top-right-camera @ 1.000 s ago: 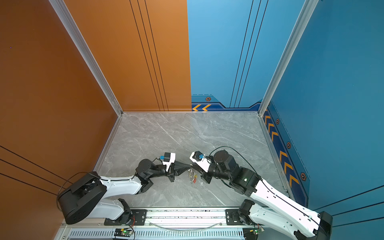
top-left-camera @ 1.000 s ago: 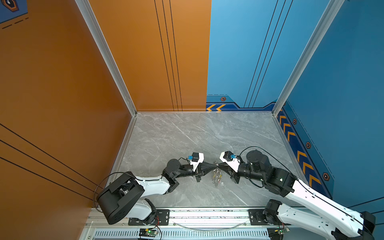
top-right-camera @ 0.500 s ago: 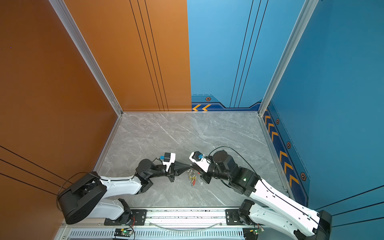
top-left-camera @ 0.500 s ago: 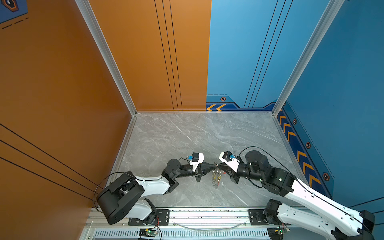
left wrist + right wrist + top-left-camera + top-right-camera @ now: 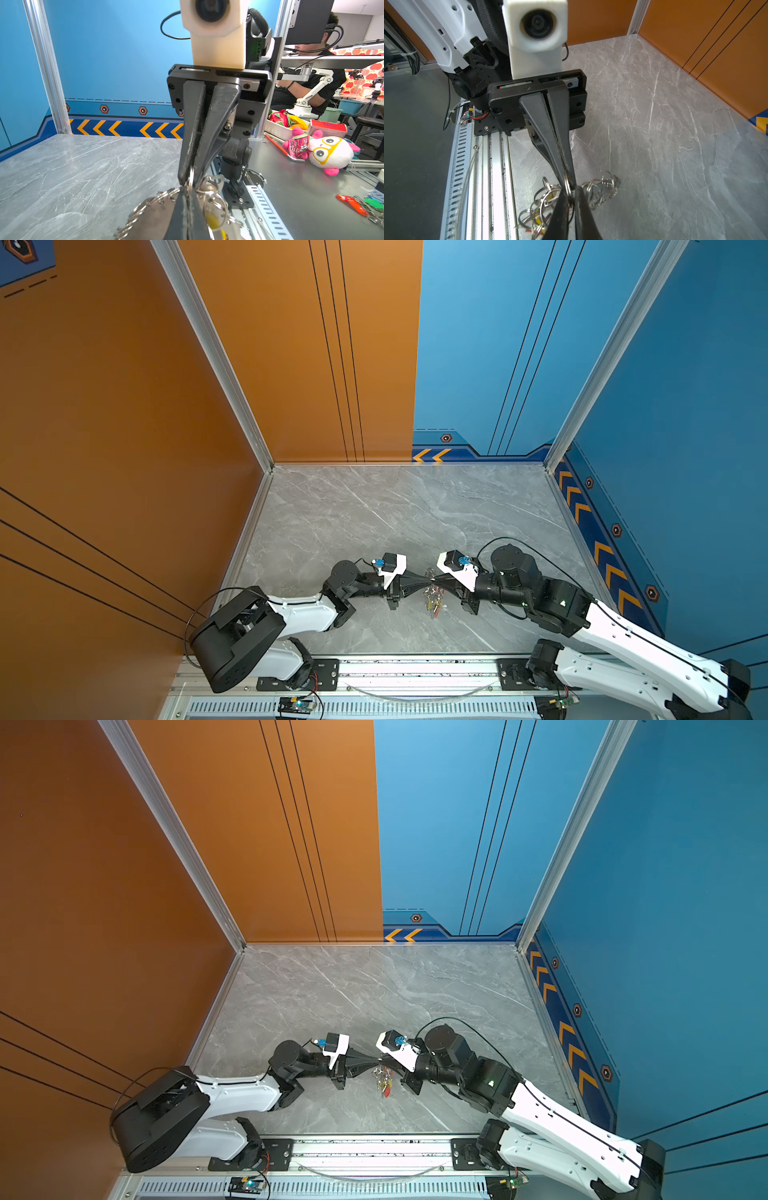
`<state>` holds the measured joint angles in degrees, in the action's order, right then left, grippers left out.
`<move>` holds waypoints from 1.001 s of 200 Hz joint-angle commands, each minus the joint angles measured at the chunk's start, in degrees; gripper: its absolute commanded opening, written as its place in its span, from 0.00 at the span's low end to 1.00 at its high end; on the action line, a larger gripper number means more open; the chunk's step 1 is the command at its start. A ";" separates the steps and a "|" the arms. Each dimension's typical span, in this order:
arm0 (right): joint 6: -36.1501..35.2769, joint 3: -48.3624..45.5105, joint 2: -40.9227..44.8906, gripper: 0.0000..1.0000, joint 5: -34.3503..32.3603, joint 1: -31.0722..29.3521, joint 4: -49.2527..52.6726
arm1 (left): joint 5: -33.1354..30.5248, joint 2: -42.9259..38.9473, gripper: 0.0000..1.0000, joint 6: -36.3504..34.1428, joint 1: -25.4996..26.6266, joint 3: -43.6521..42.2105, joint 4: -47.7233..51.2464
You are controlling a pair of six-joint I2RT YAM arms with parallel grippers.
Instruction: Put the keys on the keyring
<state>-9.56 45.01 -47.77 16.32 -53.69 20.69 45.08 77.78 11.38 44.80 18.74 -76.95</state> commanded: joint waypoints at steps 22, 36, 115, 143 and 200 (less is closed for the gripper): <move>-1.37 -0.10 -0.13 0.00 0.27 -1.77 0.79 | 0.18 -1.29 0.00 -1.53 0.77 0.40 -3.71; -1.74 0.62 -0.10 0.00 -1.62 -1.92 1.97 | -0.57 -1.26 0.00 -1.61 0.60 0.20 -3.59; -8.83 14.22 -7.43 0.00 -12.43 -3.77 21.36 | -3.32 -8.71 0.24 -11.20 -0.82 2.10 22.14; -11.10 18.67 -11.27 0.00 -12.02 -3.86 24.51 | -0.34 -6.55 0.25 -9.42 -0.94 3.95 23.07; -14.29 23.83 -16.45 0.00 -6.95 -4.23 29.48 | 0.20 -6.28 0.26 -7.33 -1.47 4.38 23.07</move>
<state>-21.43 65.08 -63.05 7.01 -57.45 46.76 43.24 71.24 3.01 44.14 21.58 -54.46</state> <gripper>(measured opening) 0.047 0.255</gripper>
